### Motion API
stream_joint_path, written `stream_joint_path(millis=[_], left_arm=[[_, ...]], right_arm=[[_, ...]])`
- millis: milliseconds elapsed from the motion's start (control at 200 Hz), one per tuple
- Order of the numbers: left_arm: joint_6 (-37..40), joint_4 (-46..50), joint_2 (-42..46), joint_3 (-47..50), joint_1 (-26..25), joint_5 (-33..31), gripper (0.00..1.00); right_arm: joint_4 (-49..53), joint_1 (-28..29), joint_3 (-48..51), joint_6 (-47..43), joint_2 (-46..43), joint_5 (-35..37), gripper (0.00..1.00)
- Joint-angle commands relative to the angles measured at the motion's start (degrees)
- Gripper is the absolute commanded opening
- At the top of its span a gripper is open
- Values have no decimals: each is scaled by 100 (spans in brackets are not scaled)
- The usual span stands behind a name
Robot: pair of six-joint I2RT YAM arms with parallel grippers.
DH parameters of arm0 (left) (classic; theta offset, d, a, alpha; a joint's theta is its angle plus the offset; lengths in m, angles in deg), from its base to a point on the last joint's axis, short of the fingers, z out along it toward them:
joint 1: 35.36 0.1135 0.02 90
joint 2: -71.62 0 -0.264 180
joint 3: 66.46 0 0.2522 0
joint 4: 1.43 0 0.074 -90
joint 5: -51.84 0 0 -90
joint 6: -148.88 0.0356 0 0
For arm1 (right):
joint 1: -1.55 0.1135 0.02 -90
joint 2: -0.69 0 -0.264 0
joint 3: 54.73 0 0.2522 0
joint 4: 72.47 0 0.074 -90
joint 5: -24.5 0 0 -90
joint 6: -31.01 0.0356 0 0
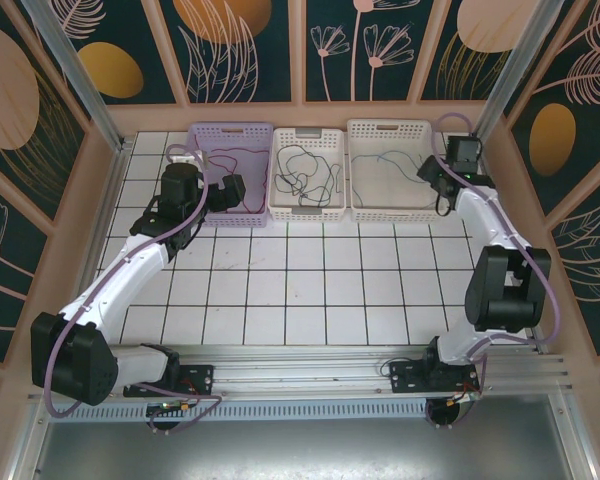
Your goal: Untangle the cables
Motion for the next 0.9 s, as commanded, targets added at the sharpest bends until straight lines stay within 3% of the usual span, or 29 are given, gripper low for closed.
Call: stream_joint_path(millis=[0,140,440,896], left_arm=[[45,-65,-51,-115,-11,84,98],[56,-57,-62,-117,-5,92,99],[70,-39,-93,-132,-9,108,99],[71,-30,-154,-152,-7,163,98]], right_arm=[[-75,-202,128,150,-59,-10,68],[-70,-229,100,79,58,245,69],[-373,-426,212,146,387,7,69],[-1126,-531,434,271,799,-926,65]])
